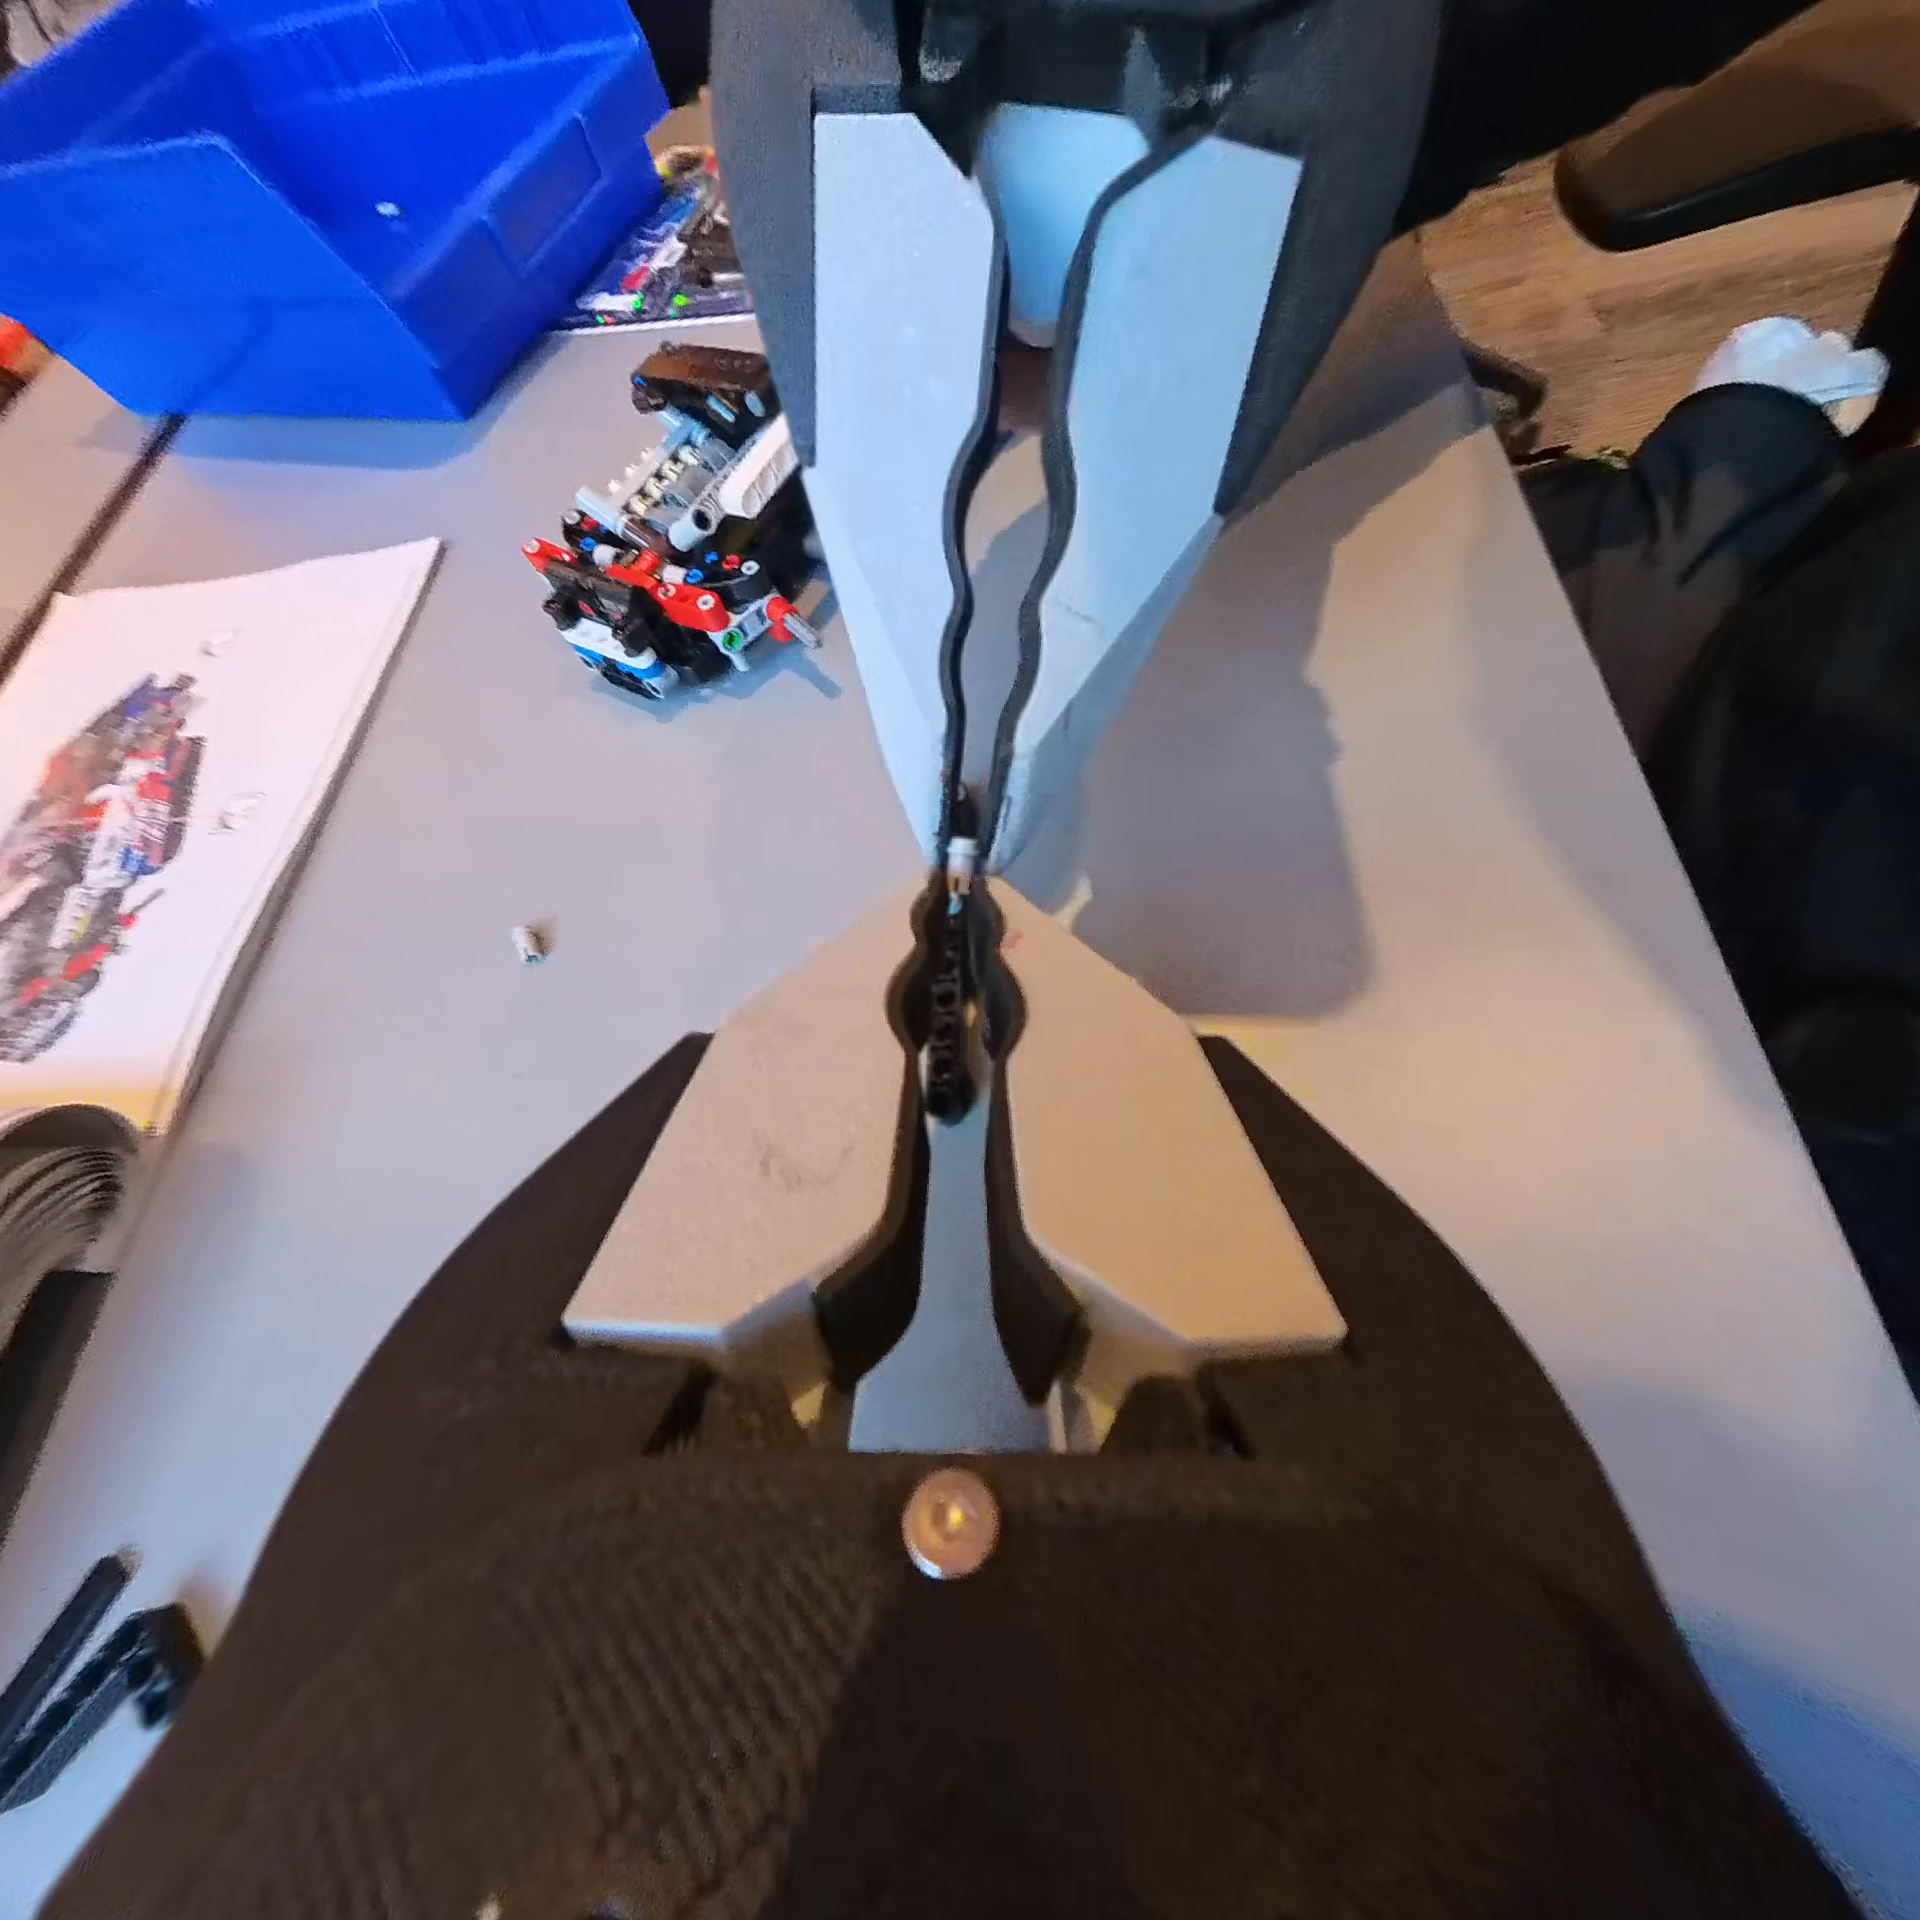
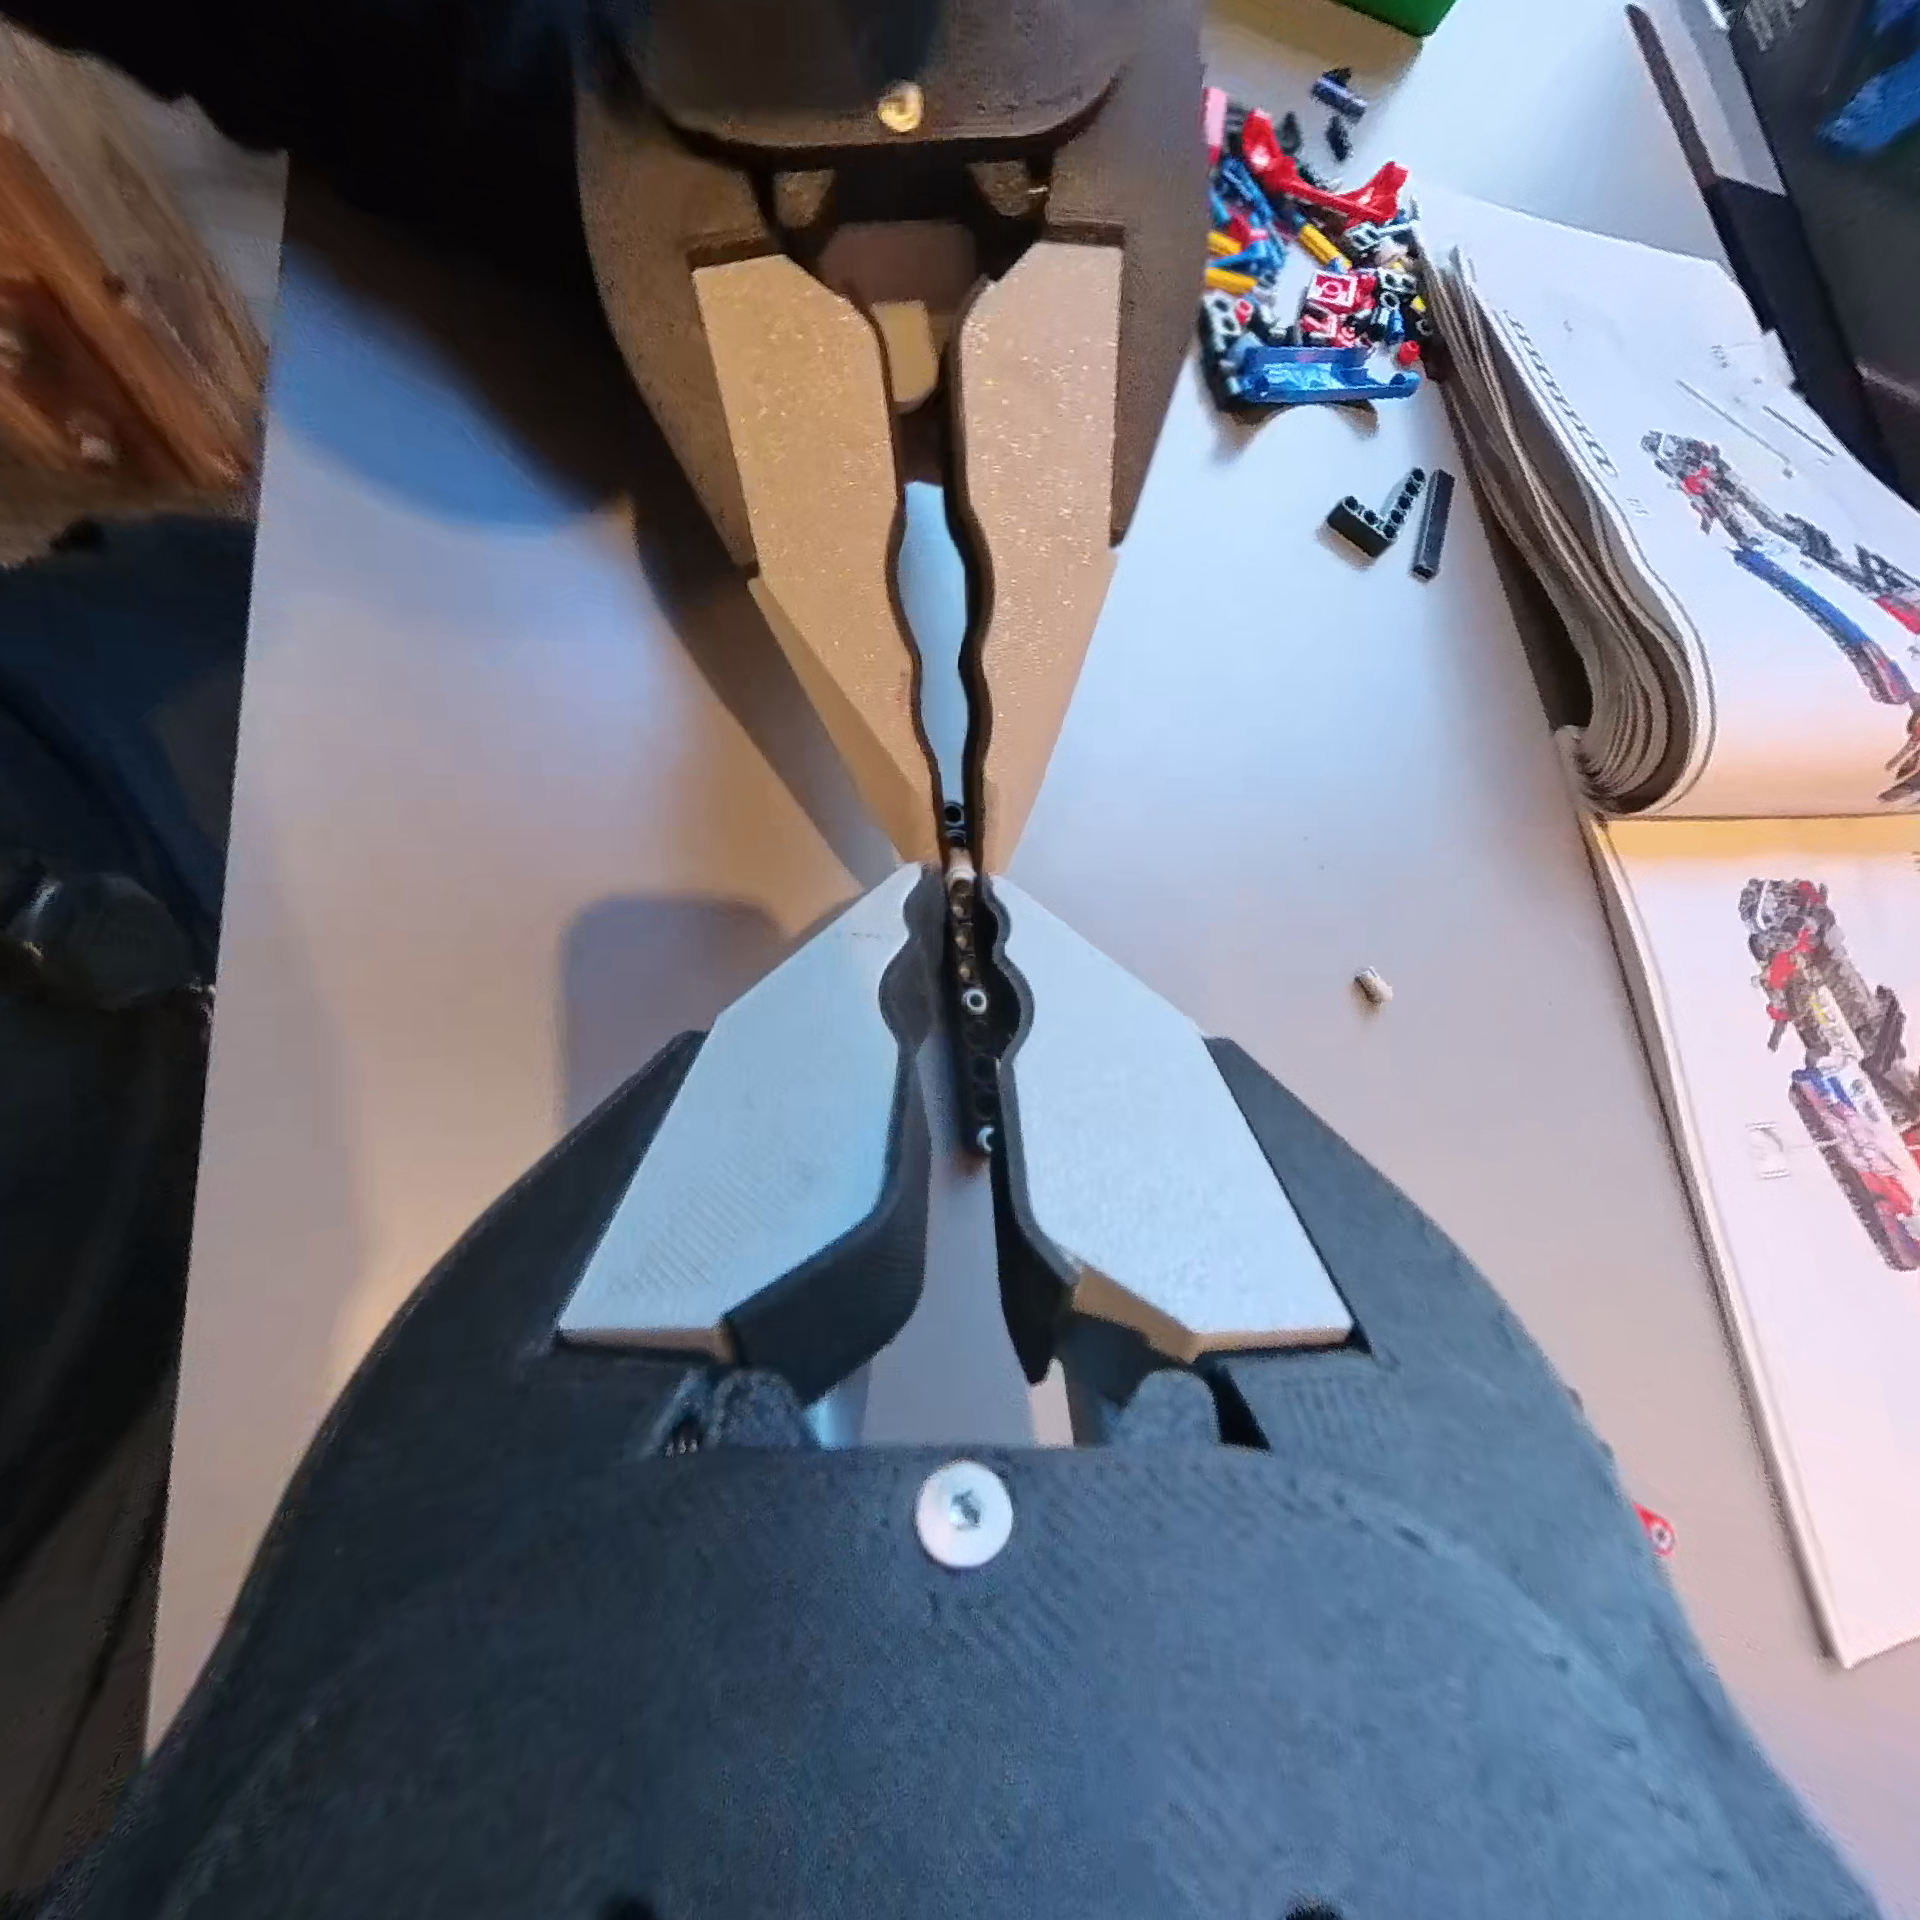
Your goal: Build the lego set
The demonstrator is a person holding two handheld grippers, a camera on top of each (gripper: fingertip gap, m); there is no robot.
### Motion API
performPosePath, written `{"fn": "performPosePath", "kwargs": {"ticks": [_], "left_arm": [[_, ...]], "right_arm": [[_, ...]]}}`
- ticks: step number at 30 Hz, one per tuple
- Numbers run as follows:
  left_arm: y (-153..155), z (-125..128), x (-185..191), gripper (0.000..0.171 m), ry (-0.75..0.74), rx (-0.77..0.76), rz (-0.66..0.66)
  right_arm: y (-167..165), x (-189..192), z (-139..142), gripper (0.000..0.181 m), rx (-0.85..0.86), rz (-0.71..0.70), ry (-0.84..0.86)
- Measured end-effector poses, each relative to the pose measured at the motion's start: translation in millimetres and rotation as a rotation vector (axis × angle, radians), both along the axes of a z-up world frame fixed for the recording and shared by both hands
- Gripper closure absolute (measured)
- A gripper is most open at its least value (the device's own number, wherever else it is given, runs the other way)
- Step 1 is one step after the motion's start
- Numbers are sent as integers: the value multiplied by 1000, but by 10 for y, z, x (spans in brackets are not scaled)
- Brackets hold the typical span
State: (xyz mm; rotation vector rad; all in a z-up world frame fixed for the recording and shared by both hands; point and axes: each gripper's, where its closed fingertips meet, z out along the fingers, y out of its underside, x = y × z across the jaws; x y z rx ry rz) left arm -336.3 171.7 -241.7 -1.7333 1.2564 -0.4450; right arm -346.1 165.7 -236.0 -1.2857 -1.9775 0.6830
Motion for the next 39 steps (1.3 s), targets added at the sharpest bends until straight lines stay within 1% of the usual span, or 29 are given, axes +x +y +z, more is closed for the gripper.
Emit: {"fn": "performPosePath", "kwargs": {"ticks": [6,12,18,29,36,39], "left_arm": [[45,62,3,171,62,153,26],[69,99,-10,171,90,220,43],[89,95,-33,171,111,236,61],[97,37,-33,171,145,218,82],[111,56,-47,171,128,211,92],[135,107,-44,171,68,187,106]], "right_arm": [[13,11,64,177,-92,-33,43],[28,-2,109,177,-139,-46,67],[56,-23,108,178,-133,-70,73],[71,-11,51,178,-132,-99,77],[85,-27,73,179,-134,-113,93],[110,-37,121,179,-179,-137,120]]}}
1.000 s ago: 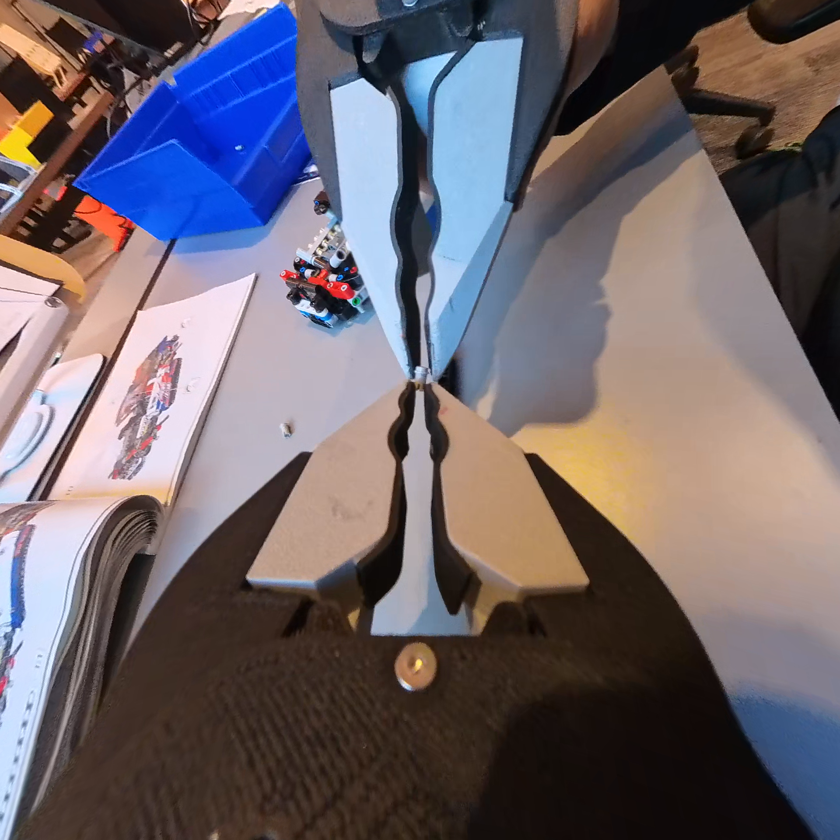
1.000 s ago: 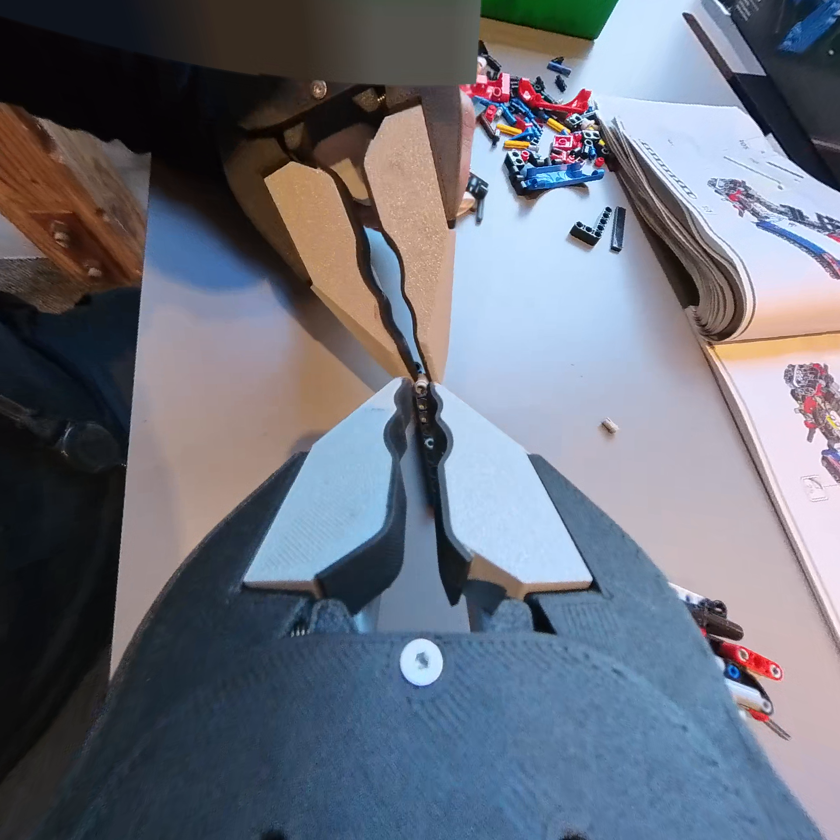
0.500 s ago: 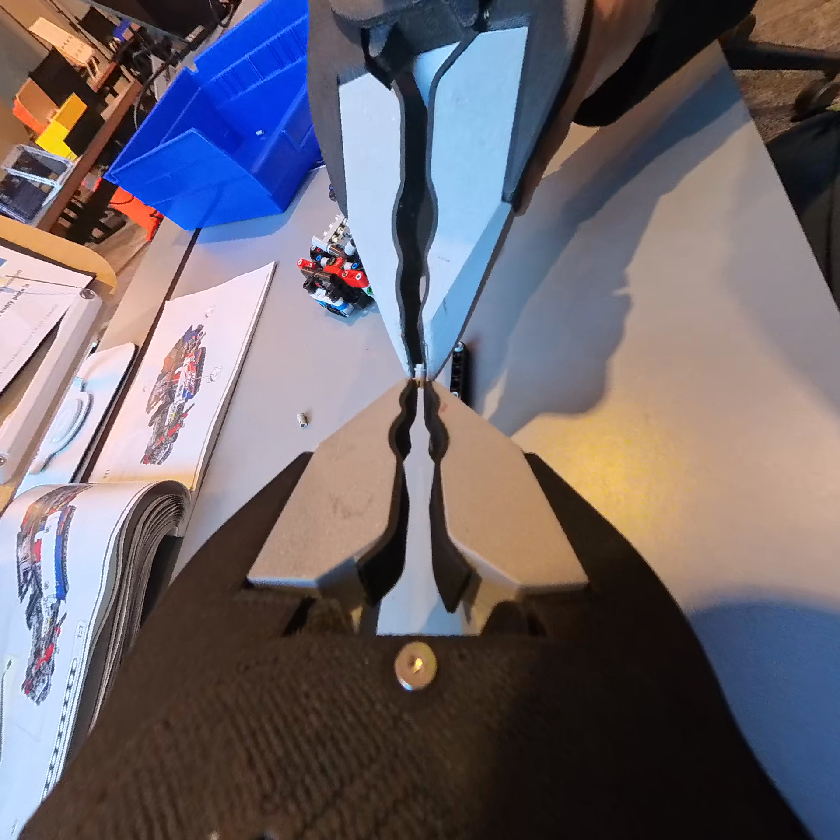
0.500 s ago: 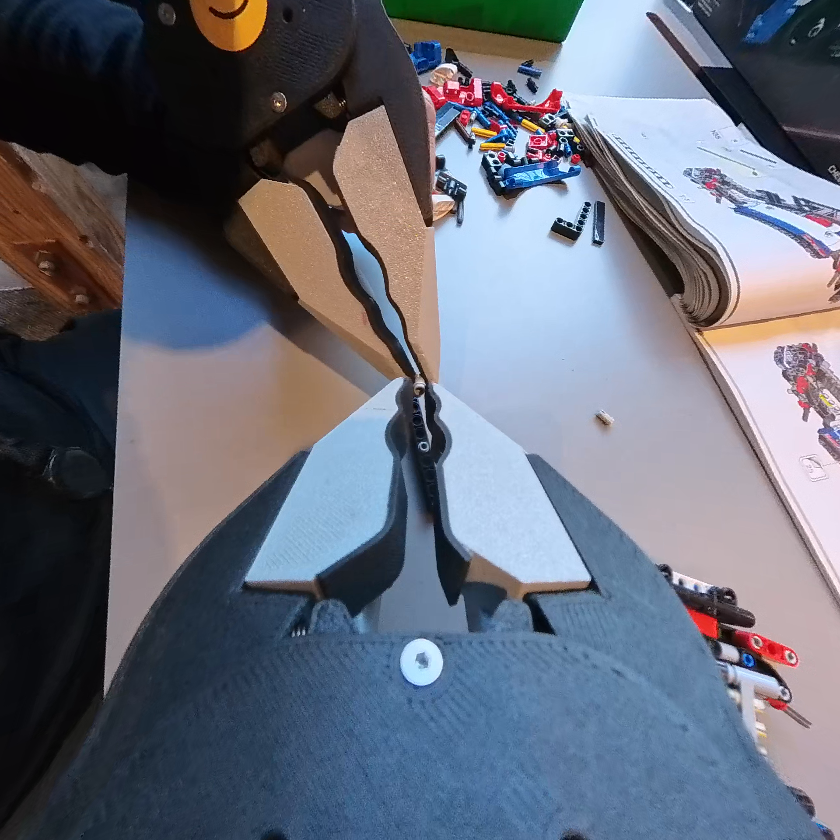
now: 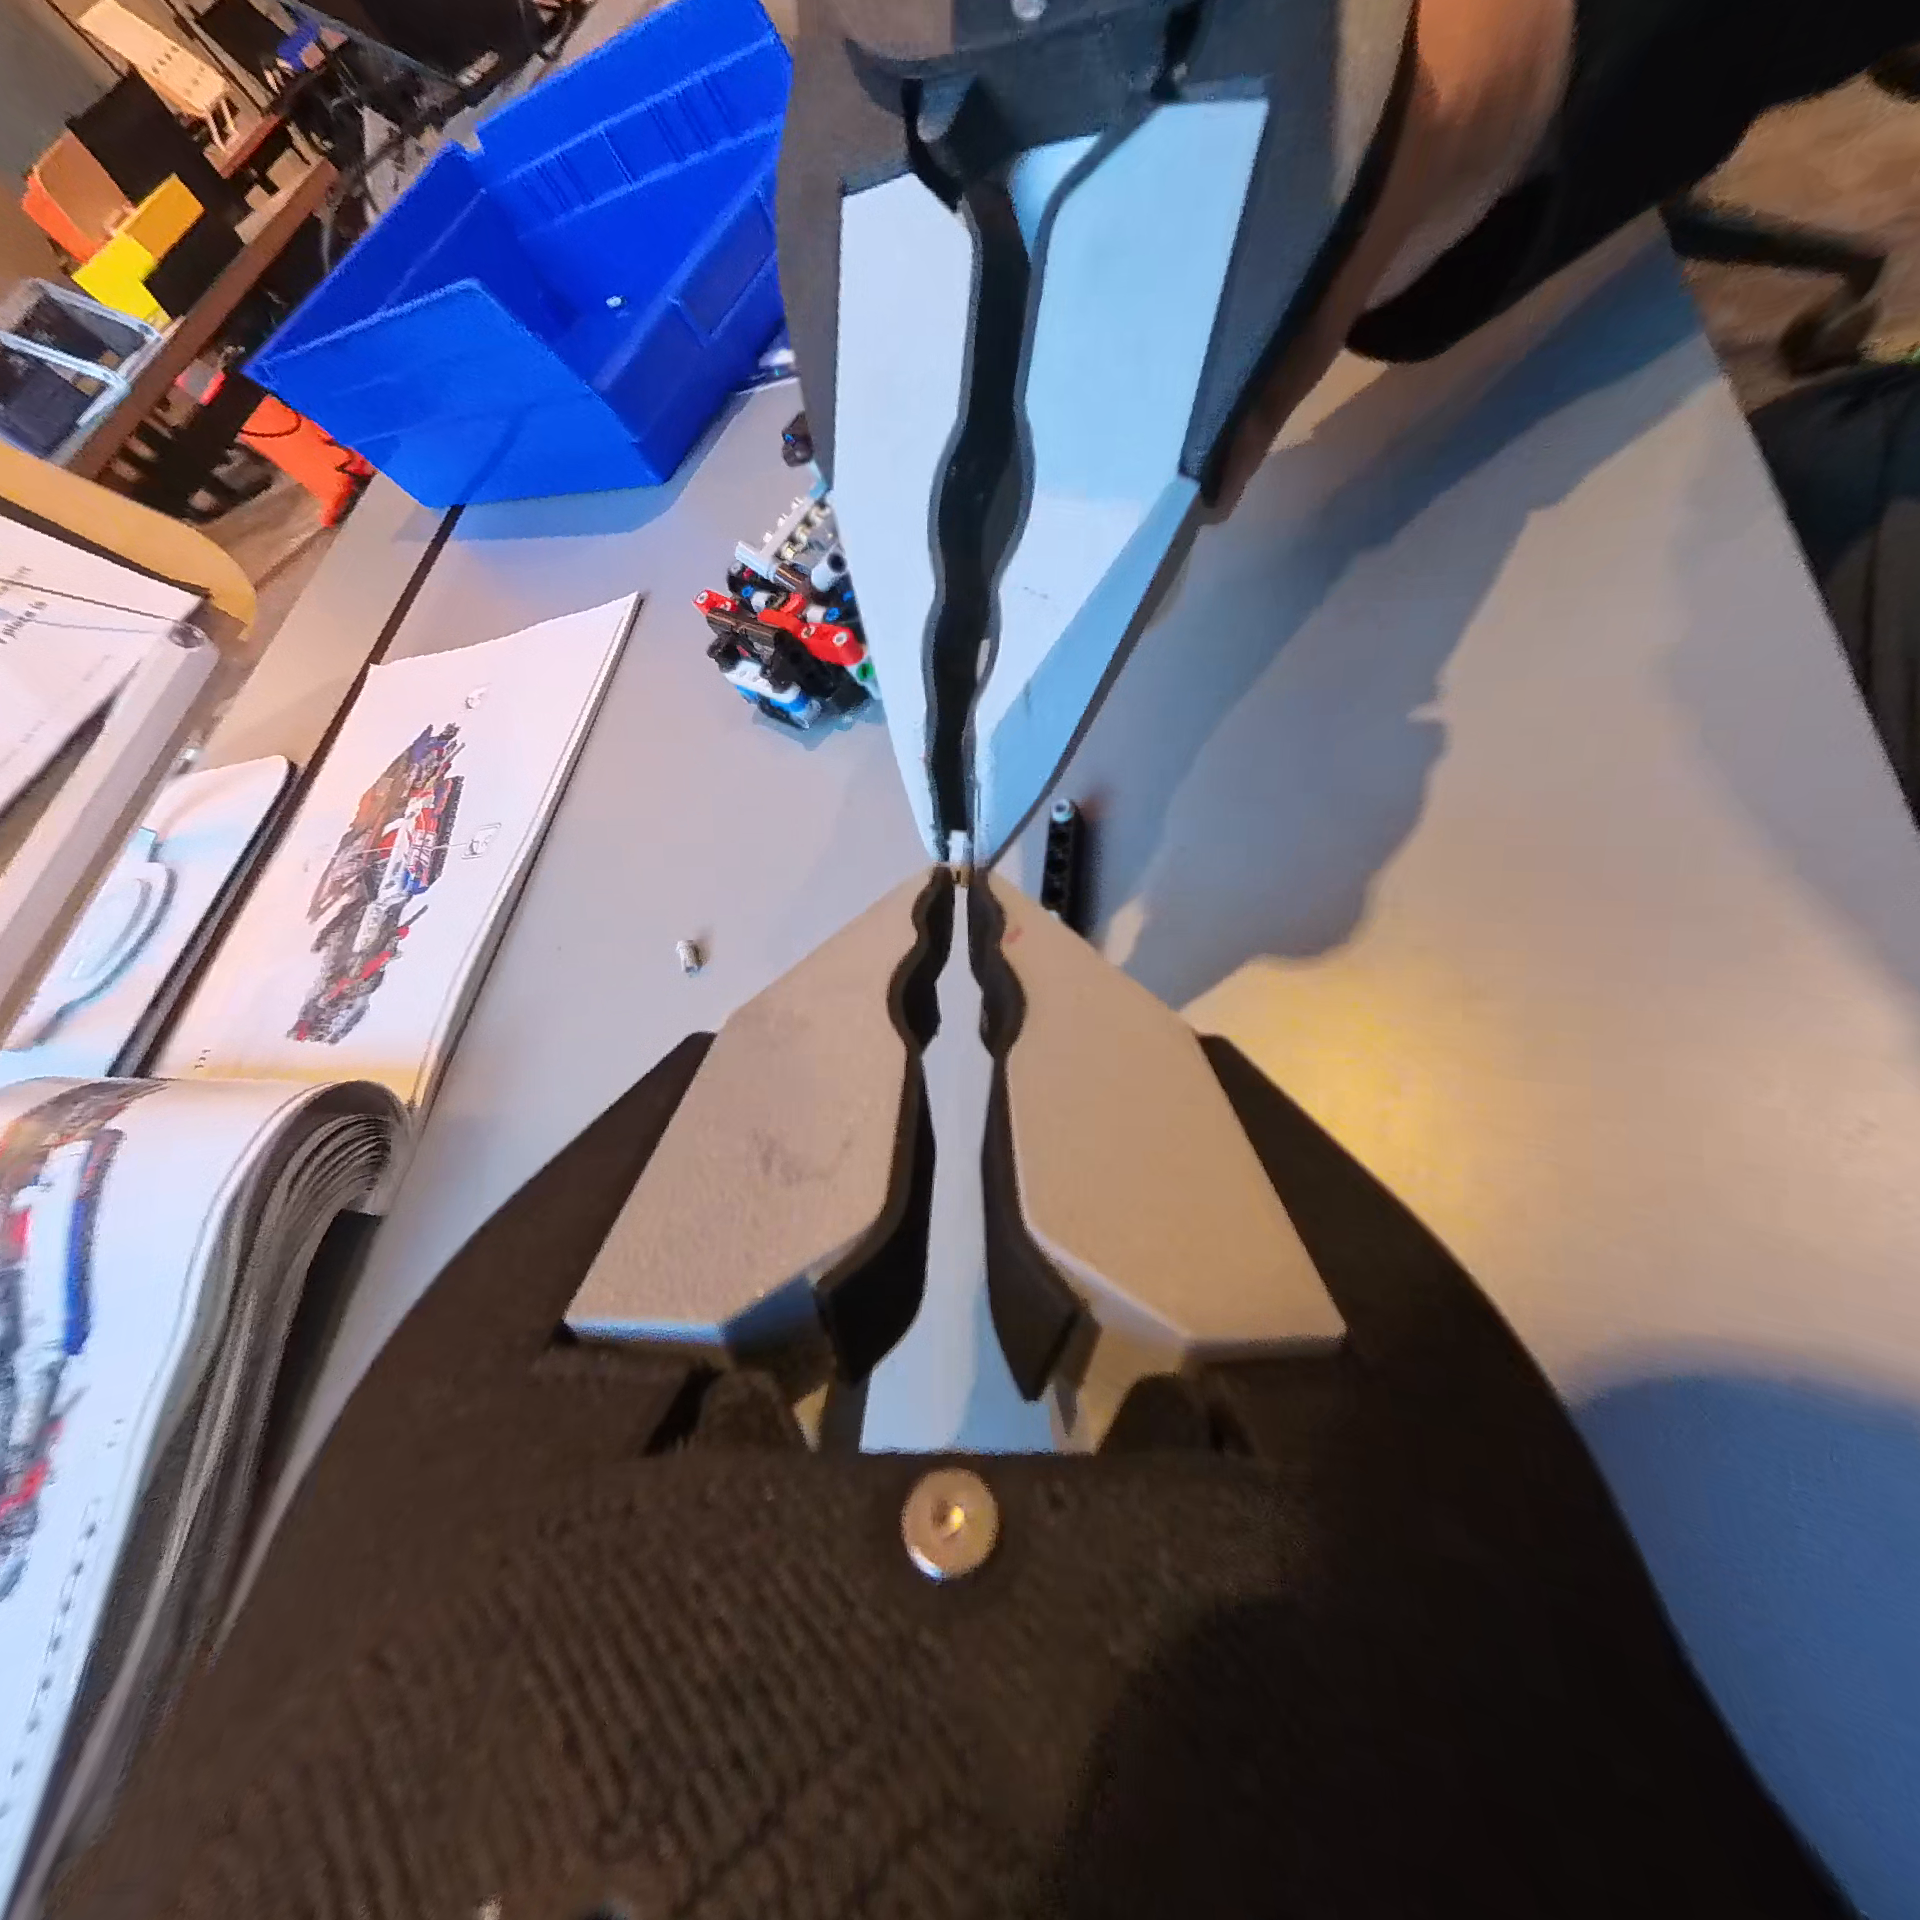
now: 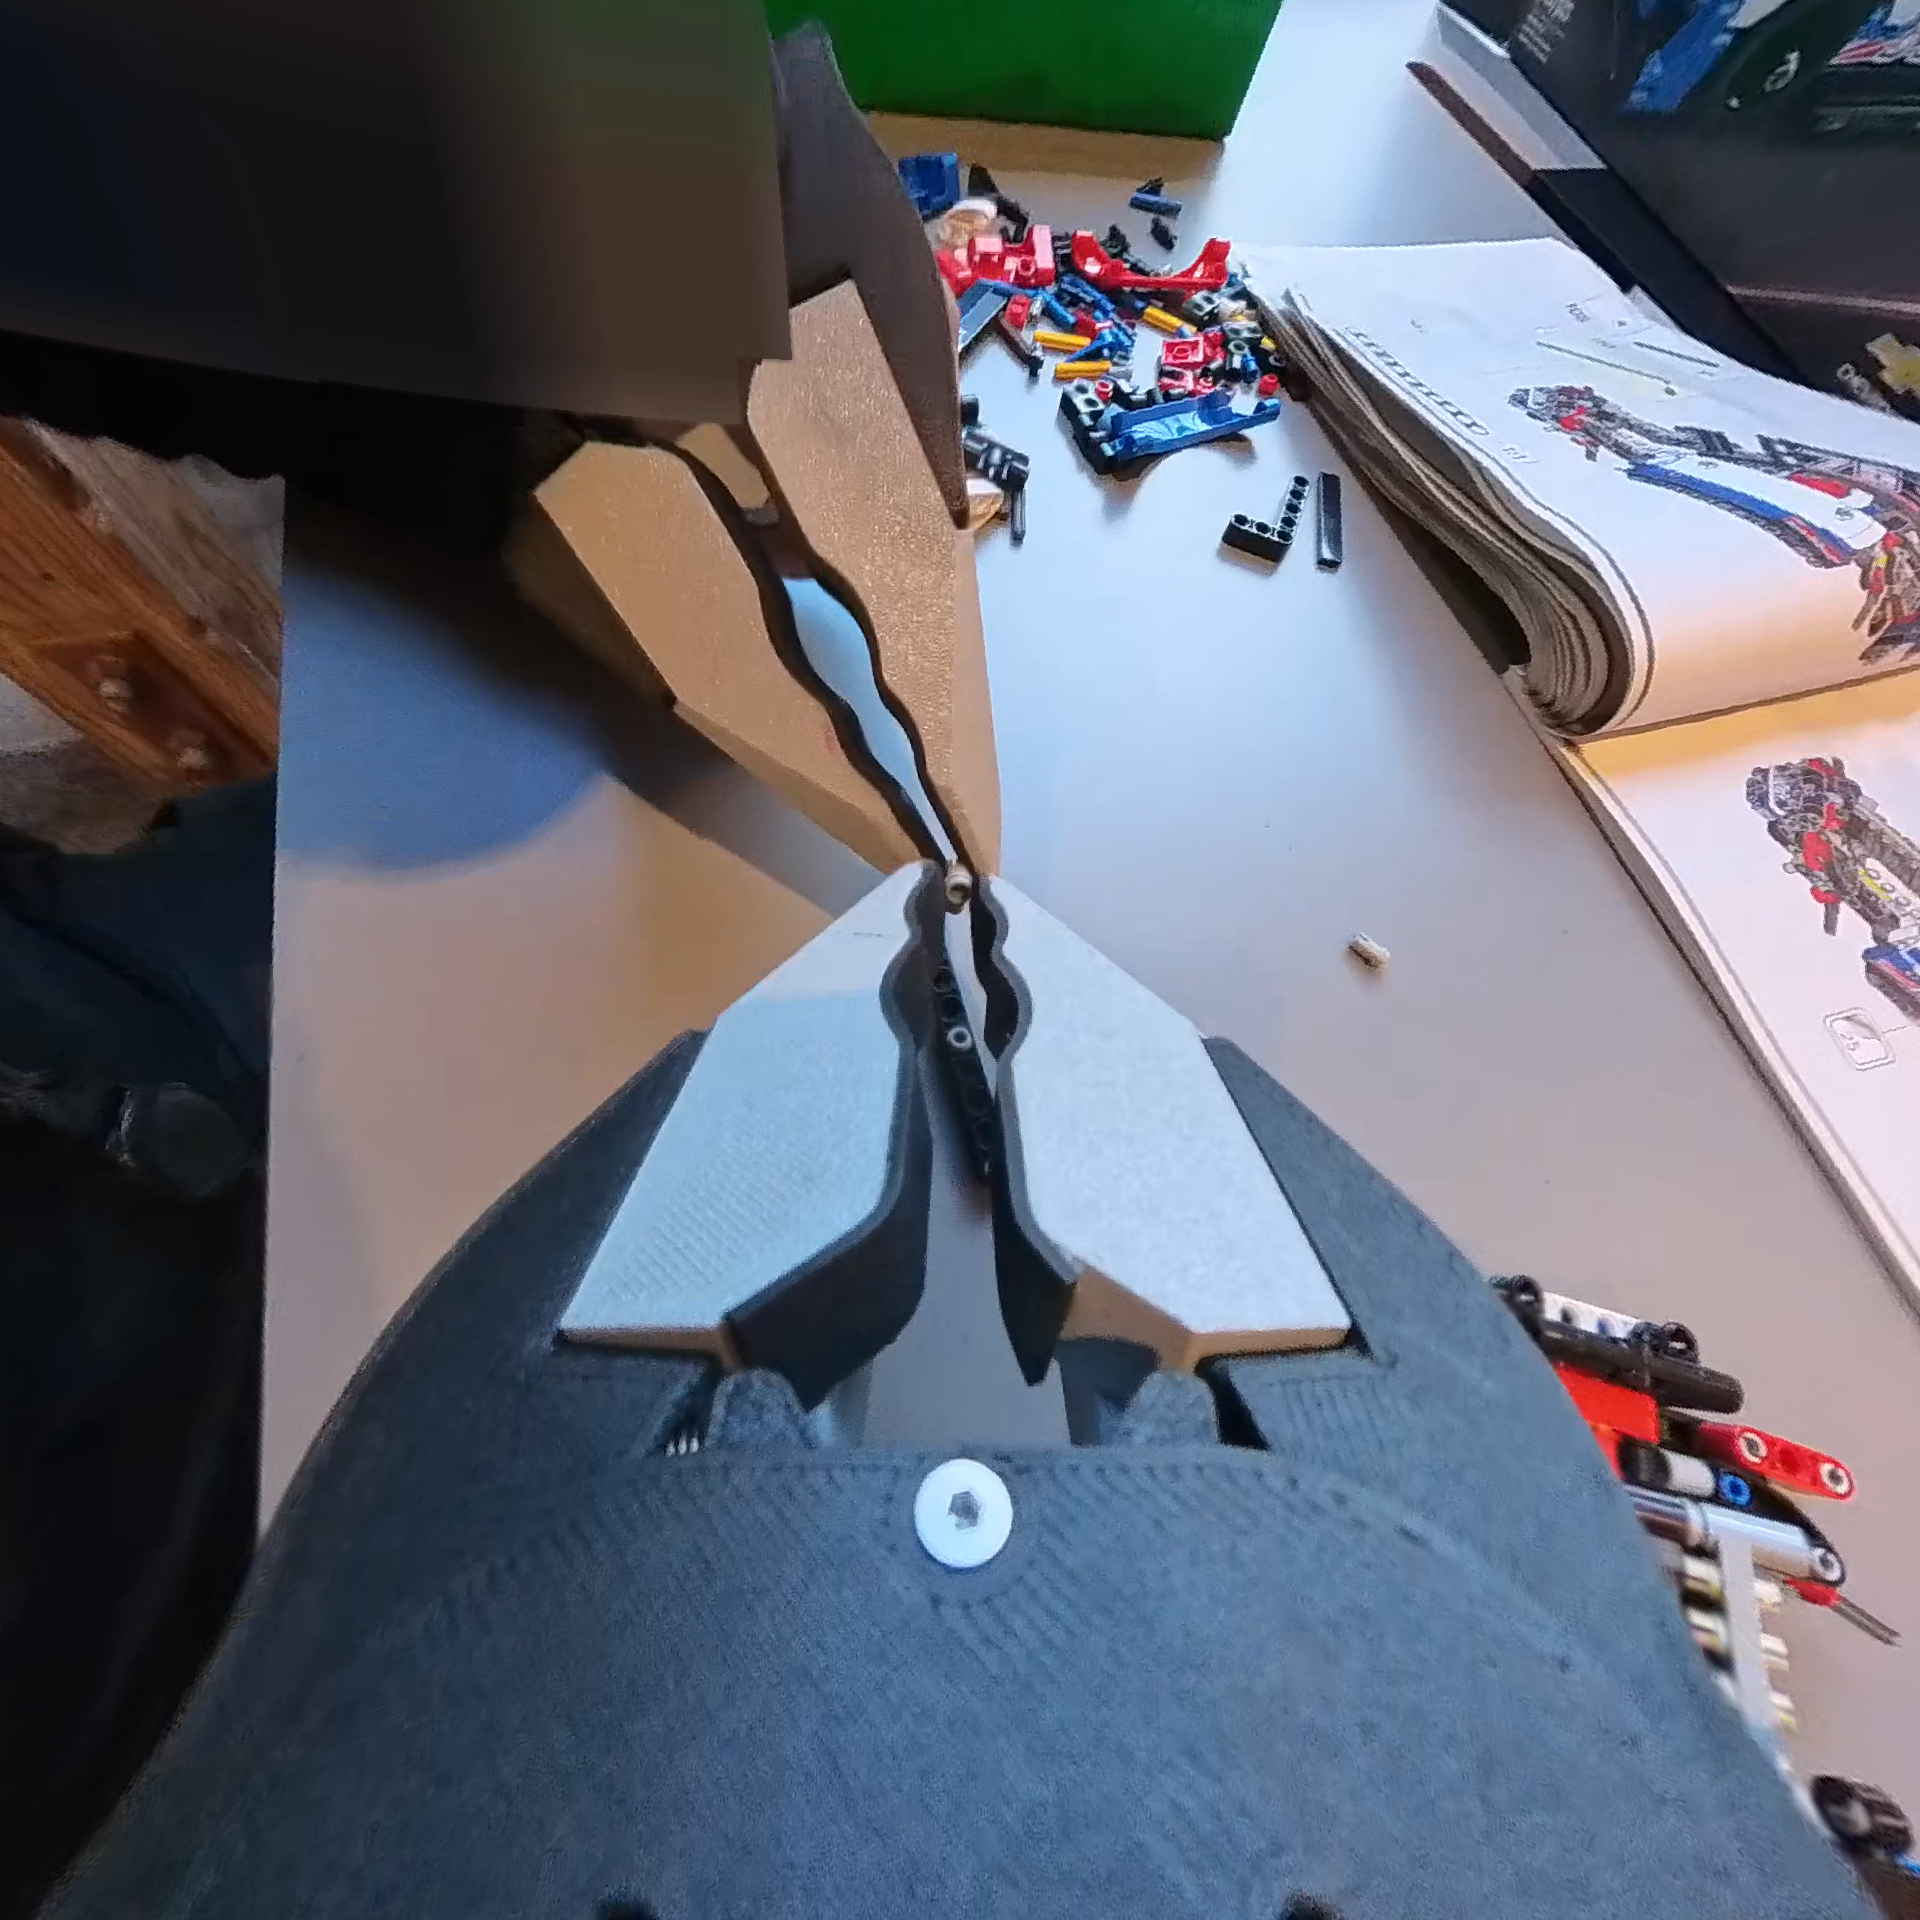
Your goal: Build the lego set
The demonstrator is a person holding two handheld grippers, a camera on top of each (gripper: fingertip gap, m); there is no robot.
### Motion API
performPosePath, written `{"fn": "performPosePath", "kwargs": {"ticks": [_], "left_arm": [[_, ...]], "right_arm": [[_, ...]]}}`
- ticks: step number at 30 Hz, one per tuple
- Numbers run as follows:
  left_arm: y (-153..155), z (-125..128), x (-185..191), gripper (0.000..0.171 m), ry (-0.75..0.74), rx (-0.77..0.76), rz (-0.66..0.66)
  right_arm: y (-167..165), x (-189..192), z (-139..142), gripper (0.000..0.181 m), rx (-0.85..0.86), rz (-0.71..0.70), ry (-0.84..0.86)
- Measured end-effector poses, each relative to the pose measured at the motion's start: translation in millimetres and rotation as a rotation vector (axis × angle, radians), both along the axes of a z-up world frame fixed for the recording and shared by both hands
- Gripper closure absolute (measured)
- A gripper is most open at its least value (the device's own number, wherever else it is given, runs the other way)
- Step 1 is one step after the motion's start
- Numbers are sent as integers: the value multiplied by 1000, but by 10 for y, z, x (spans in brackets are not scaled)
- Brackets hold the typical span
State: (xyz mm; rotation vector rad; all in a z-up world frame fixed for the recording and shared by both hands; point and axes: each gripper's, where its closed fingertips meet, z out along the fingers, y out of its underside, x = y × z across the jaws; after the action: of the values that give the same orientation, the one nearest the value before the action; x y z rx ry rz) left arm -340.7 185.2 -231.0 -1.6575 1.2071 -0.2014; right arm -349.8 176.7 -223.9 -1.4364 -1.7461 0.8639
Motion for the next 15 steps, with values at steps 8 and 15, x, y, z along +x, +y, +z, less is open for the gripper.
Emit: {"fn": "performPosePath", "kwargs": {"ticks": [8,15], "left_arm": [[103,195,-73,171,-55,106,66],[159,359,-165,170,-17,261,140]], "right_arm": [[85,-85,197,177,-192,-96,115],[131,-170,357,178,-350,-175,214]]}}
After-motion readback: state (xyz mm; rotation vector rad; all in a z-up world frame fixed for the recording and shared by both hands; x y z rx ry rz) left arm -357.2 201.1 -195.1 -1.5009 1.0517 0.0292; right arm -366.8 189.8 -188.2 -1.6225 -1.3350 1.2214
